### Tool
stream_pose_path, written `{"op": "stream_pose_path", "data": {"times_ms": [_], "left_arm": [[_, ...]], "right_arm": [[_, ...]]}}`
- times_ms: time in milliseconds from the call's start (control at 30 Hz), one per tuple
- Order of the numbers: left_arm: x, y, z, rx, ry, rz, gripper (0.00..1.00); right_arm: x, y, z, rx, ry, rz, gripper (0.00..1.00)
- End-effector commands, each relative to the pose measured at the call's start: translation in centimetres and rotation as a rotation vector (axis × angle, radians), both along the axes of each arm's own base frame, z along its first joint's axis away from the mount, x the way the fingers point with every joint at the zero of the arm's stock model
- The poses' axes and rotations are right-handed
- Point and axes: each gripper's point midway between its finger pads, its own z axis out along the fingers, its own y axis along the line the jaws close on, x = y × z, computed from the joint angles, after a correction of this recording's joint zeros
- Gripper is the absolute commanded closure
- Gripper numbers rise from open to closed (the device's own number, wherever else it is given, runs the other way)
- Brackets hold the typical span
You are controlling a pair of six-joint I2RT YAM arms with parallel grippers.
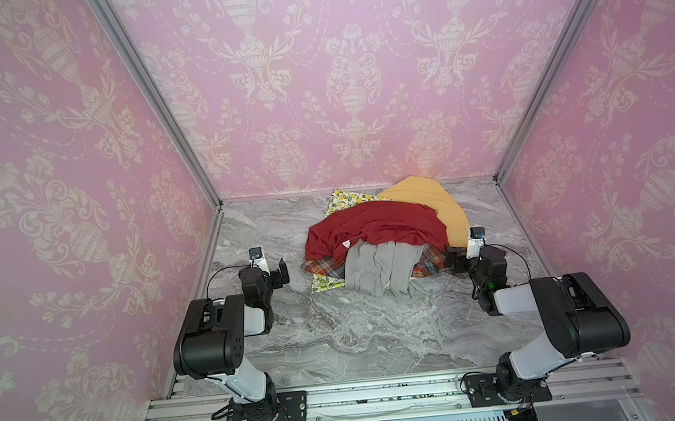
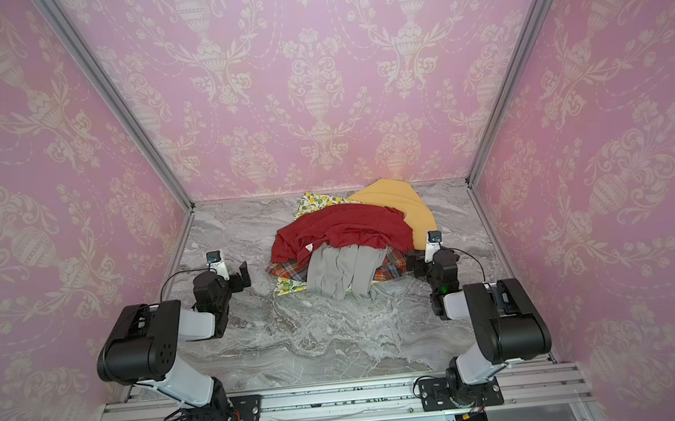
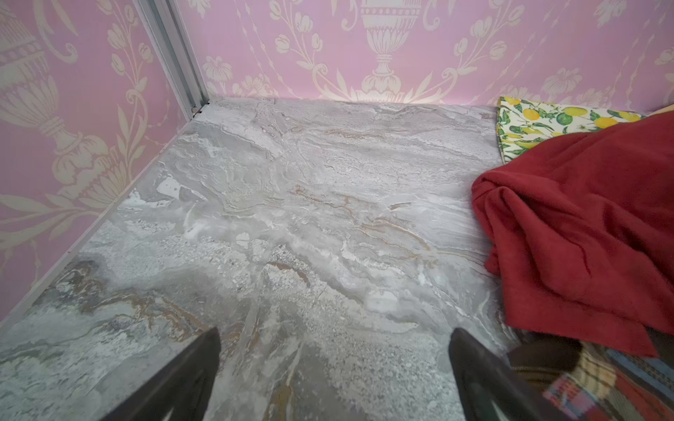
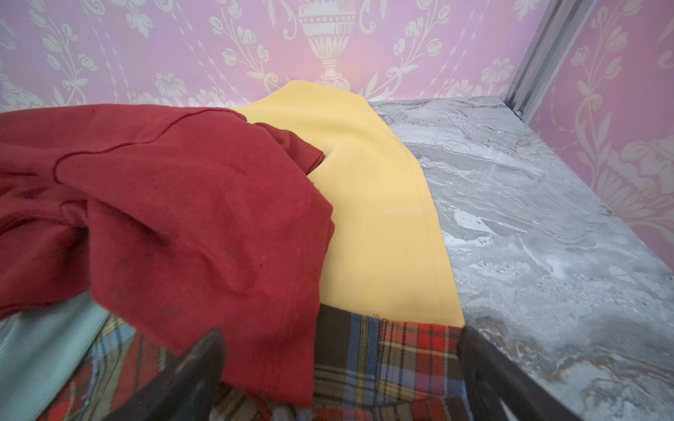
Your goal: Pick out a specific cloth from the pile
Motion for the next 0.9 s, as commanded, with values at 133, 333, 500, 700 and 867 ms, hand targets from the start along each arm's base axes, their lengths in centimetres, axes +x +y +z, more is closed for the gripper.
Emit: {"op": "stream_pose_path", "data": {"times_ms": [133, 333, 500, 700, 867], "left_arm": [[-0.01, -0.52, -0.32, 0.01, 0.013, -0.03, 0.01], [-0.06, -0.48, -0.34, 0.013, 0.012, -0.028, 0.01], [-0.05, -0.49, -0.29, 0.014, 0.01, -0.027, 0.01], [-0.05, -0.53, -0.25, 0.012, 0.007, -0.03, 0.01], [-0.15, 0.33, -0.19, 0.012, 0.005, 0.024, 0.01]], "right_arm": [[0.34, 0.23, 0.55, -0.005, -0.016, 0.003, 0.0], [0.34, 0.24, 0.53, -0.004, -0.016, 0.003, 0.0], [0.36, 0.22, 0.58, -0.005, -0.017, 0.002, 0.0], [0.32, 0.23, 0.52, -0.005, -0.015, 0.003, 0.0], [0.35, 0.19, 0.53, -0.005, -0.015, 0.002, 0.0]]}}
